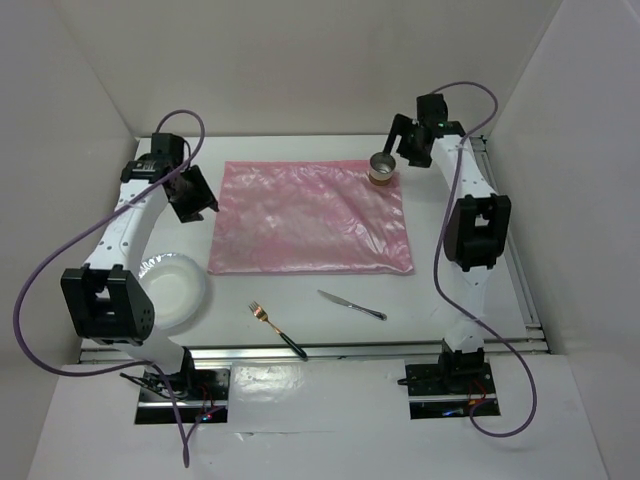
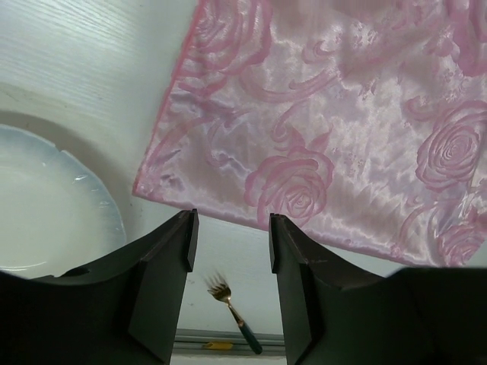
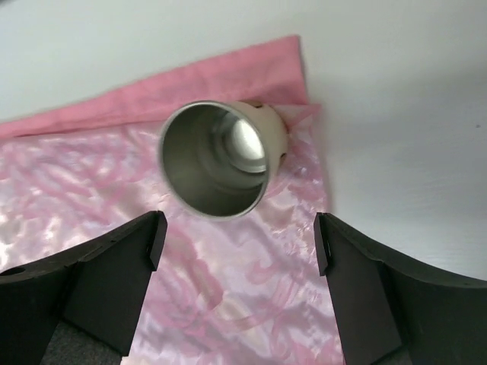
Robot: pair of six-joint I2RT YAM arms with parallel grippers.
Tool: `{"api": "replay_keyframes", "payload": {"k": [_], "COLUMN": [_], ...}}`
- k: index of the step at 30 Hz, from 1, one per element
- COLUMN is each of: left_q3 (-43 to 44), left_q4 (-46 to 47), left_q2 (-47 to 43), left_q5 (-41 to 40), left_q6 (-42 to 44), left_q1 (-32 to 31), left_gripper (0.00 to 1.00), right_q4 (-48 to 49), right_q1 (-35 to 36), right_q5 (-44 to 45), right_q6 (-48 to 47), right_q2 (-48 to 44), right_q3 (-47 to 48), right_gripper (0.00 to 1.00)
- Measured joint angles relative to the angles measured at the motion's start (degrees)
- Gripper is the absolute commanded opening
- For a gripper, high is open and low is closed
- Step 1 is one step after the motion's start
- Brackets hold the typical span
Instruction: Set the dinner table for one person
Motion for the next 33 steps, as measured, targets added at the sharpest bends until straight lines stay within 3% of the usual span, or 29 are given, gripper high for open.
{"api": "replay_keyframes", "payload": {"k": [6,11,15,20,28,33], "left_q3": [-0.46,6.97,16.26,16.68,-3.48,-3.04], "left_q4": [-0.83,-5.55,-5.97,-5.62,-8.79,-10.82], "left_q2": [-2.89,-2.58,-2.67,-3.93,-9.11,-9.22], "left_q5": [-1.49,-1.92,-0.42,0.61,-9.31,-10.62], "left_q6": [-0.11,-0.07,0.09,0.31,-3.19,-3.58], "left_q1": [3.54,4.24,4.26,4.26,7.13,9.03], "left_gripper": [0.59,0.59,0.65,0.65,0.67,0.69], "right_q4": [5.38,15.26,20.35,20.68,20.24,22.56], "right_q1": [3.19,16.96,29.75,38.69,38.91,39.91], "right_q5": [-3.17,-10.14,-15.63,-18.34,-18.67,-18.75], "right_q6": [0.26,1.97,4.13,5.6,5.75,7.85], "right_q2": [-18.14,-28.92,-27.85,-21.73,-21.29,-19.98], "right_q3": [-11.45,-23.41,-31.1,-32.35,-32.41,-32.35], "right_gripper": [0.9,0.9,0.9,0.9,0.9,0.9]}}
